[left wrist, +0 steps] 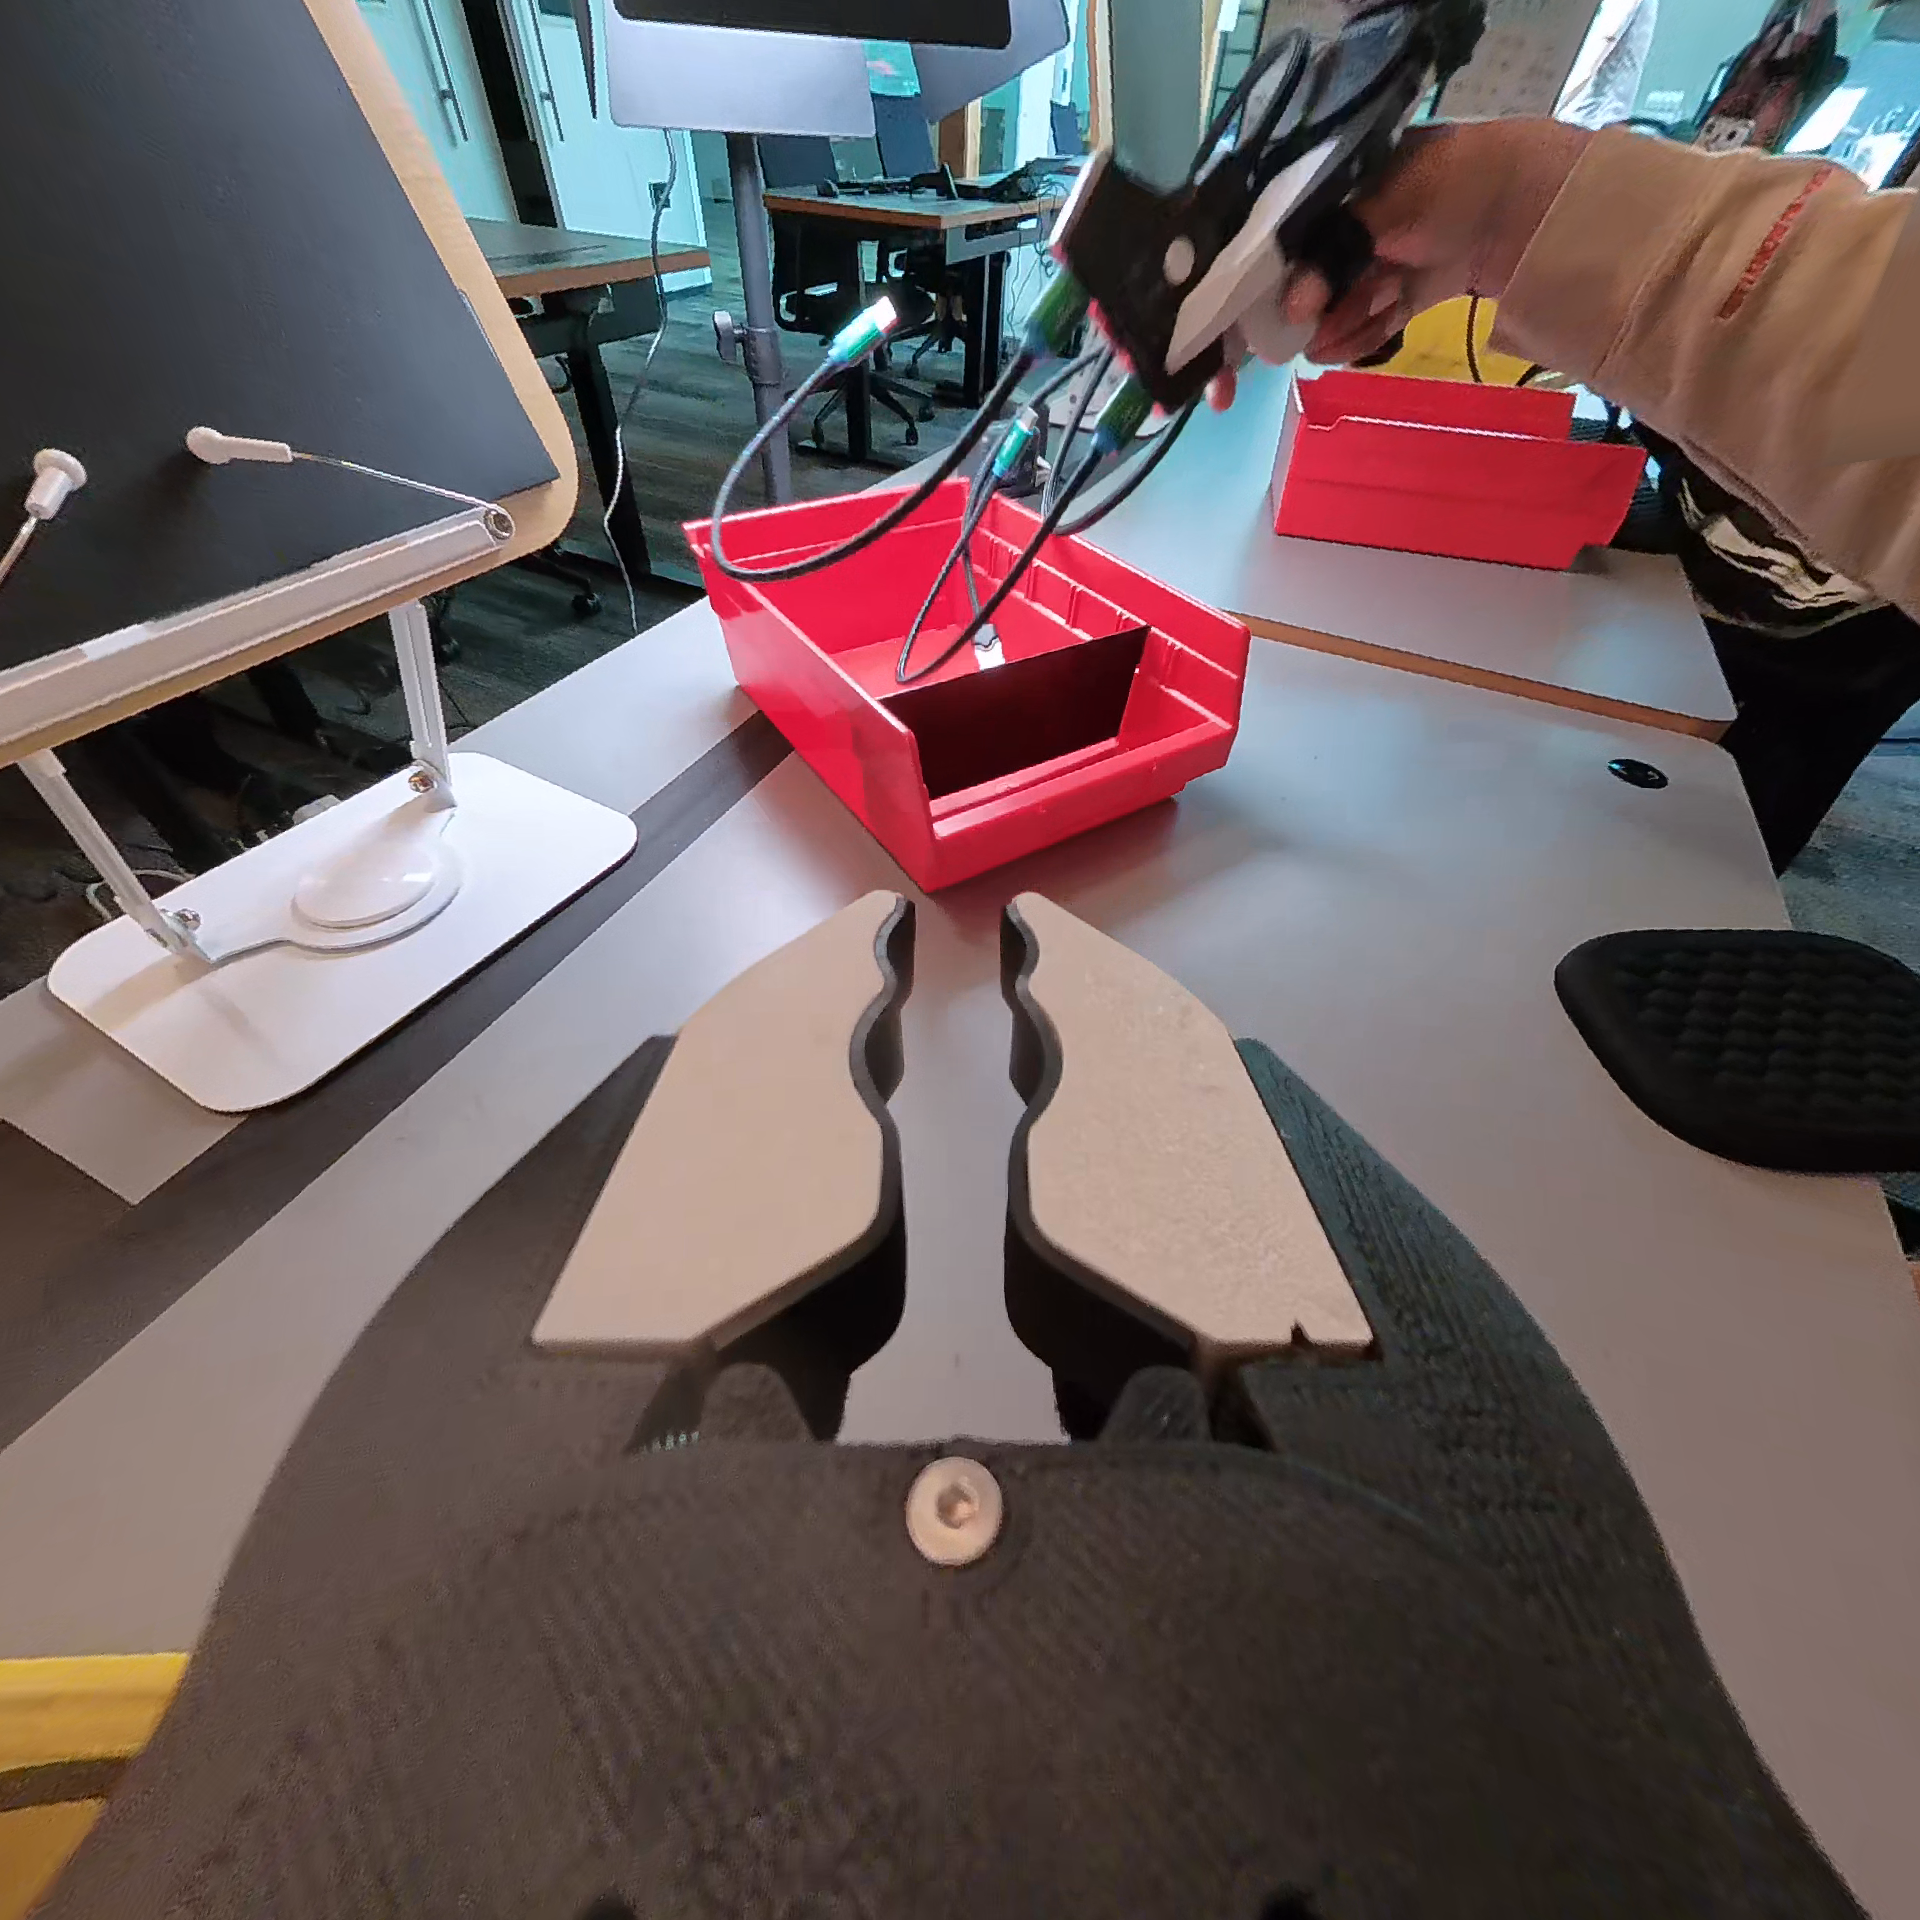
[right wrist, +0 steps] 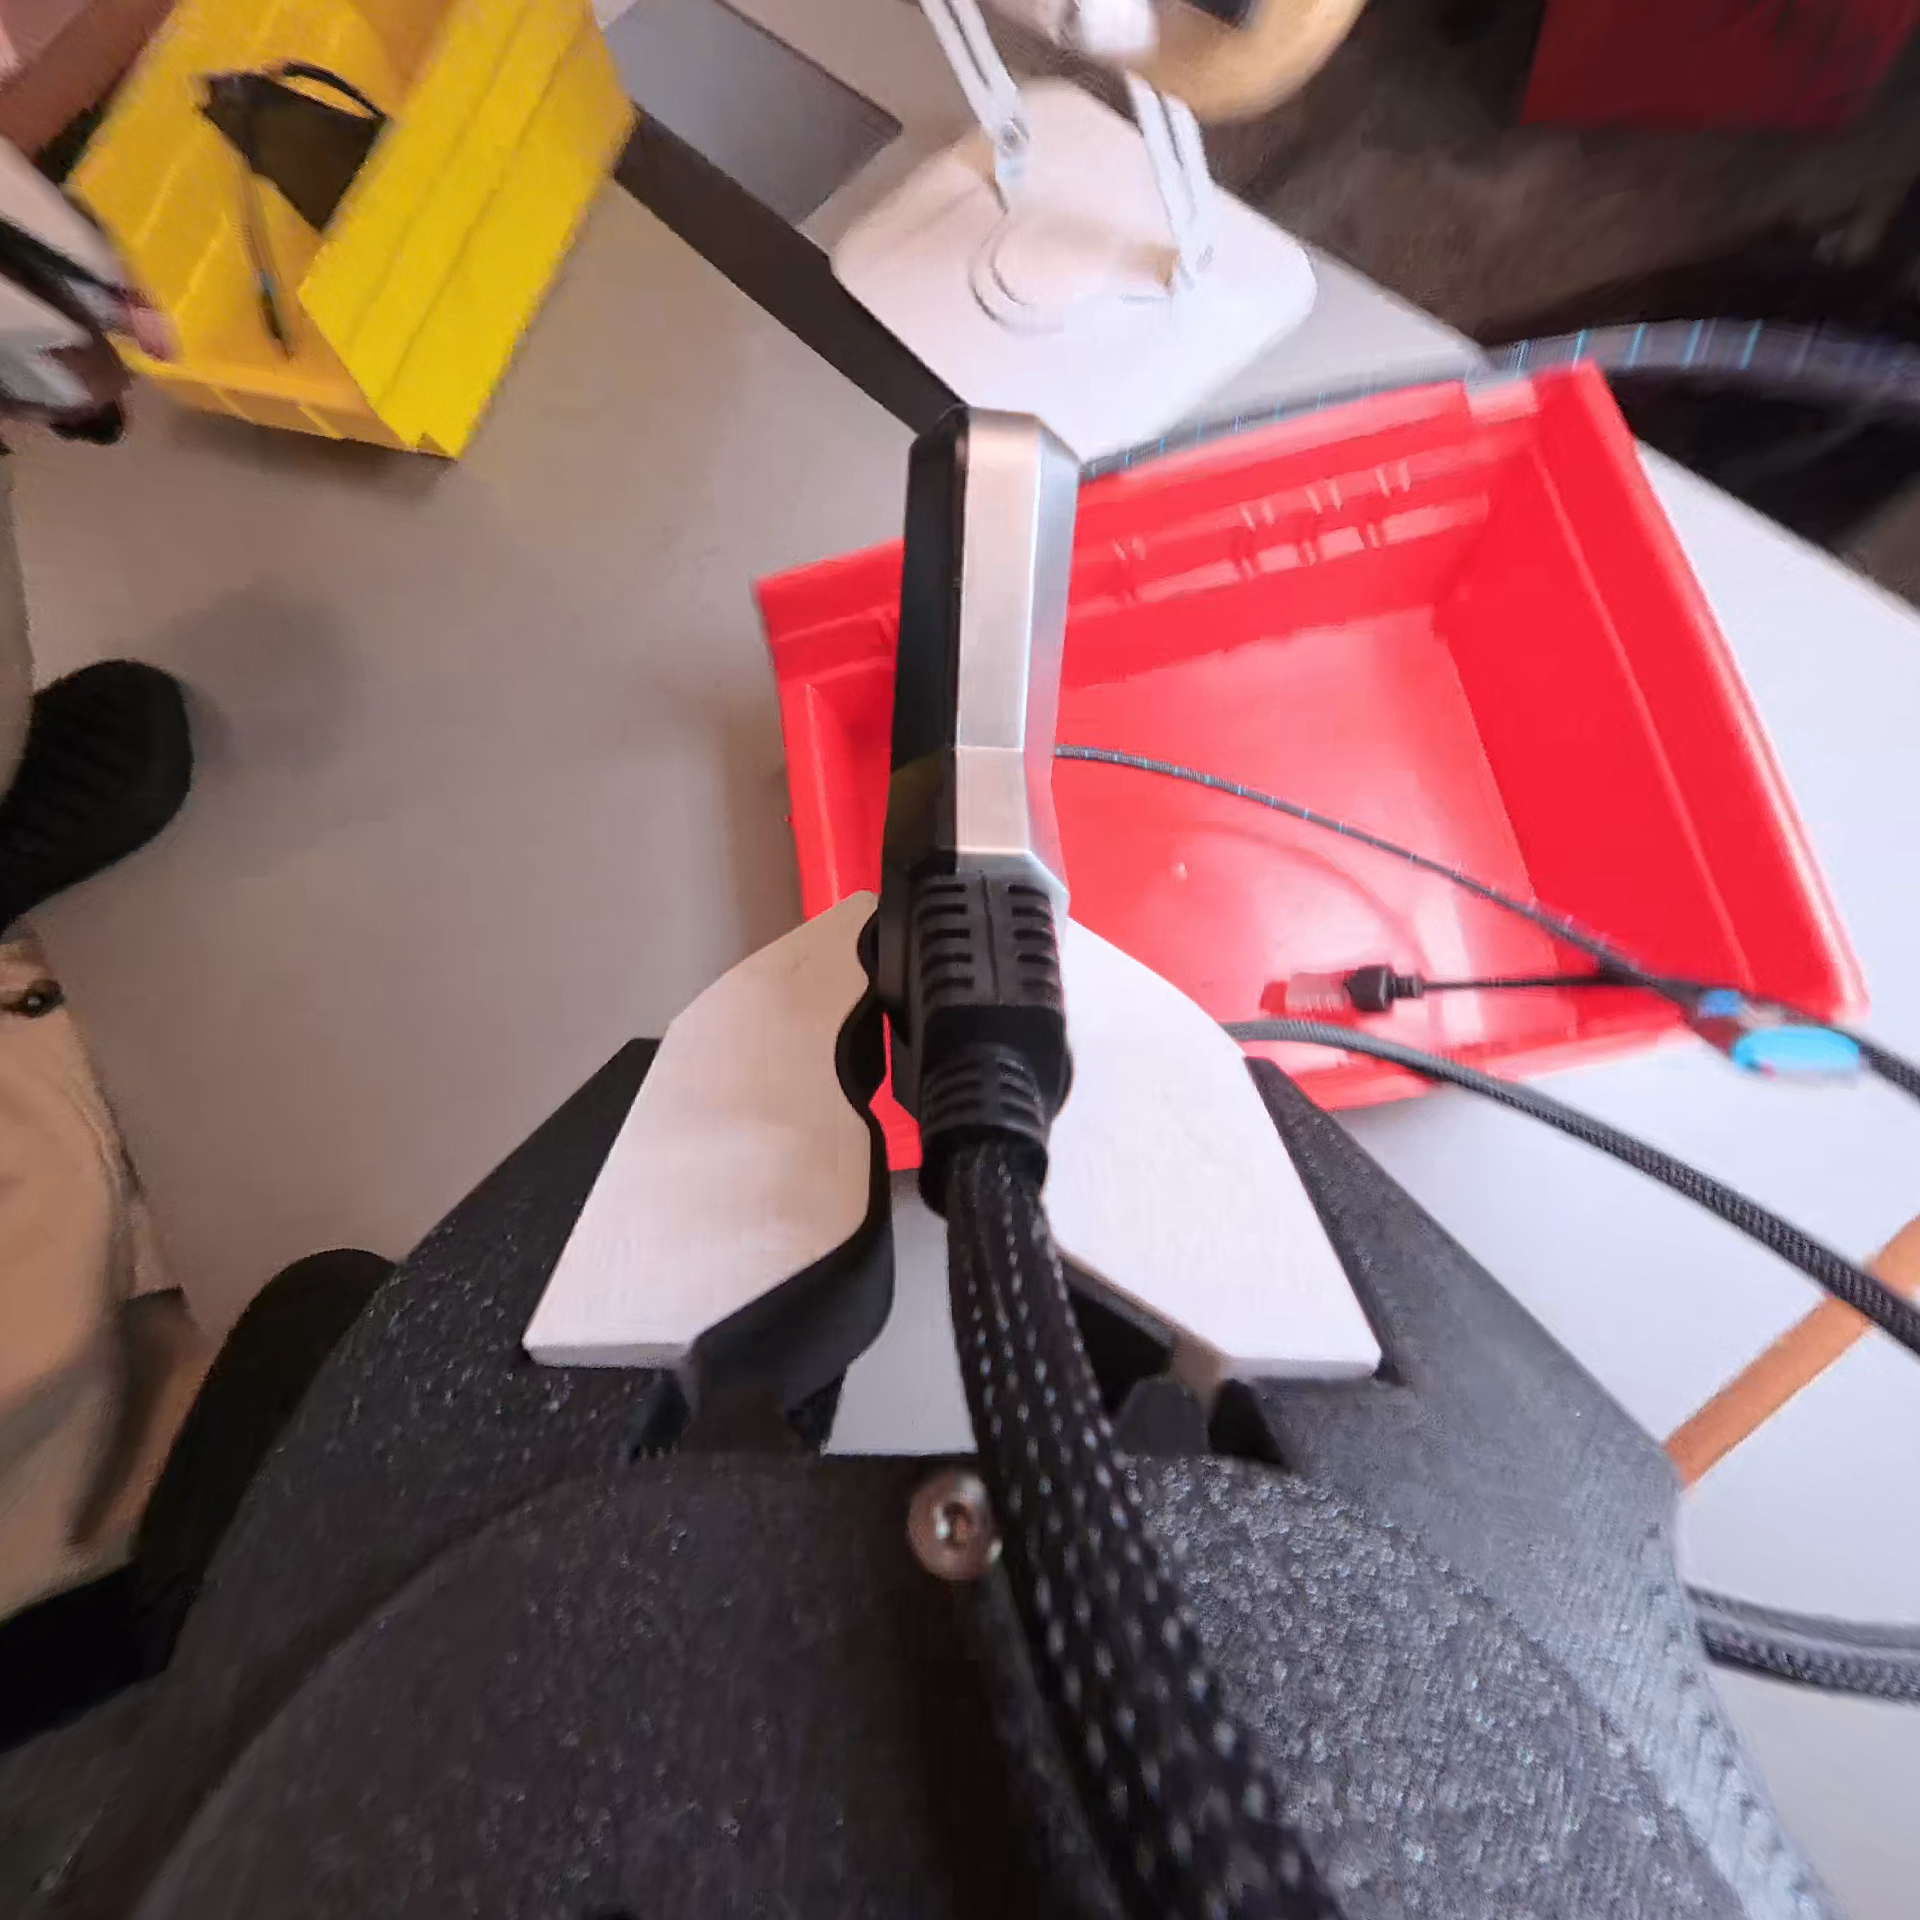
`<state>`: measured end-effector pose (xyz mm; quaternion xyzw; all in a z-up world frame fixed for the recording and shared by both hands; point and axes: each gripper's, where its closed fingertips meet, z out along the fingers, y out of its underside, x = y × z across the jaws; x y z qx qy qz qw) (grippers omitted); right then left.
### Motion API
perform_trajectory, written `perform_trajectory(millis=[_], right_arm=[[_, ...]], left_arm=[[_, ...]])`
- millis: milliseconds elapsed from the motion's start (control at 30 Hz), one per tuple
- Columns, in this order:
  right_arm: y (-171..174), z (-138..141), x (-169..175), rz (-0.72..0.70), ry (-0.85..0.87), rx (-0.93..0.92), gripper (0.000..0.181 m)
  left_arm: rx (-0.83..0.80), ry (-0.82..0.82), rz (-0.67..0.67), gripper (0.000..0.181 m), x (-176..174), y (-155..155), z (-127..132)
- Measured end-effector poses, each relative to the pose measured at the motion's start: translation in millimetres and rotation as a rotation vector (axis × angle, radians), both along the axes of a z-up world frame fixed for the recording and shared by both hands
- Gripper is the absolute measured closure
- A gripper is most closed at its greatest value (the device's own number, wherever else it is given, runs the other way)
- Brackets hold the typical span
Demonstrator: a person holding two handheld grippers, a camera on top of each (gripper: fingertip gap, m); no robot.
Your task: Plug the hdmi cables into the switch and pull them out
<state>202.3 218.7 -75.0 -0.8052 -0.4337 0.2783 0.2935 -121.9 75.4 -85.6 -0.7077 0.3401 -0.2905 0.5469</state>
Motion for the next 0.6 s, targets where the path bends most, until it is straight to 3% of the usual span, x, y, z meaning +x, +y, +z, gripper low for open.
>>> perform_trajectory(millis=[100,167,400,600], right_arm=[[-5.5,29.4,-9.0,0.032,0.116,0.101,0.160],[-7.0,32.5,-9.7,0.044,0.119,0.151,0.160],[4.0,-24.3,10.8,-0.069,-0.136,-0.018,0.159],[37.3,-59.9,-19.4,-0.106,-0.326,-0.100,0.159]], left_arm=[[0.008,0.010,0.017,0.166,-5.2,2.3,-1.2],[-0.006,-0.023,0.016,0.166,-5.8,4.8,0.1],[-0.023,-0.010,-0.001,0.167,1.6,4.9,-6.6],[-0.044,0.023,-0.008,0.167,8.0,5.5,-17.1]])
